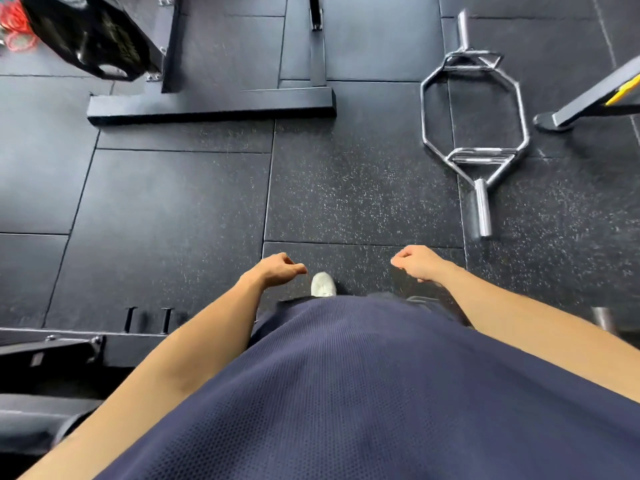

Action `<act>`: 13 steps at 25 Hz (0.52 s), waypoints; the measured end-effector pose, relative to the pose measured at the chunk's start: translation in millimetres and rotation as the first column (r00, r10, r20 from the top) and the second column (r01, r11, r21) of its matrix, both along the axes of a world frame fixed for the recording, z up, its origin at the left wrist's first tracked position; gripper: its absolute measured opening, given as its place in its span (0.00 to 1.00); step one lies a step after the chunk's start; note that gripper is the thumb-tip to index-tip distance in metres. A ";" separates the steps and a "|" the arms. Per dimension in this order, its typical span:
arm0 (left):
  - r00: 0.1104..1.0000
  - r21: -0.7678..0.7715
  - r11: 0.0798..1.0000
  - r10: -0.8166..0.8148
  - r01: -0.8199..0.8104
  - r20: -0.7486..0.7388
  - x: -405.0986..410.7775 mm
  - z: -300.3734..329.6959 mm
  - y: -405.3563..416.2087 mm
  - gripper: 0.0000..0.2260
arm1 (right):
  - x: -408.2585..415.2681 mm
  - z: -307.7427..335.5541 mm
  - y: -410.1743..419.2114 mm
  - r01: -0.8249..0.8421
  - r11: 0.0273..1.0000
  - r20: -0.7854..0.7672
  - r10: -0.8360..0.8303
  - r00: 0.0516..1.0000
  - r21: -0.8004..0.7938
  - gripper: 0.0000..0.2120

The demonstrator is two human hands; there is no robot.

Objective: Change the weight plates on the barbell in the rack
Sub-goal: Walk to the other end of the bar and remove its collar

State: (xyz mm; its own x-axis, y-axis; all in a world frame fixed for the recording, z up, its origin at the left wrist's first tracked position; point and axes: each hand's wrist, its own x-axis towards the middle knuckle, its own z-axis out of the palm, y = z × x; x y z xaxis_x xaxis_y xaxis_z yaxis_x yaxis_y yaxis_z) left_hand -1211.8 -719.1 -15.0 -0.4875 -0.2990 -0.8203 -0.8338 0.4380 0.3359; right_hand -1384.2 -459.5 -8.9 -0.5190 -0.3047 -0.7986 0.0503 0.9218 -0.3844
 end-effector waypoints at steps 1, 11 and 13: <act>1.000 -0.014 1.000 -0.005 0.004 -0.017 -15.9 2.4 -20.8 0.25 | -17.9 1.7 -19.8 0.006 1.000 -0.027 -0.006 1.000 -0.010 0.13; 0.953 -0.007 0.954 0.301 -0.301 0.024 -104.6 3.2 -199.0 0.27 | -170.6 -10.7 -280.3 -0.372 0.928 -0.011 0.372 0.928 0.005 0.14; 0.912 0.003 0.913 0.409 -0.409 0.043 -118.3 2.6 -235.4 0.27 | -200.5 -15.0 -345.2 -0.467 0.884 0.007 0.467 0.884 0.000 0.15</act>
State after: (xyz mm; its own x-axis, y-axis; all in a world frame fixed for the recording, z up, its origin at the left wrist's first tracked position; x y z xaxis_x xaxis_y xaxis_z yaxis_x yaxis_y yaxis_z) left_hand -1330.1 -954.5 -12.5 -0.2909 -0.4554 -0.8414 -0.9522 0.0523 0.3009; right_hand -1584.7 -804.7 -23.9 -0.3114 -0.5091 -0.8024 -0.3837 0.8398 -0.3840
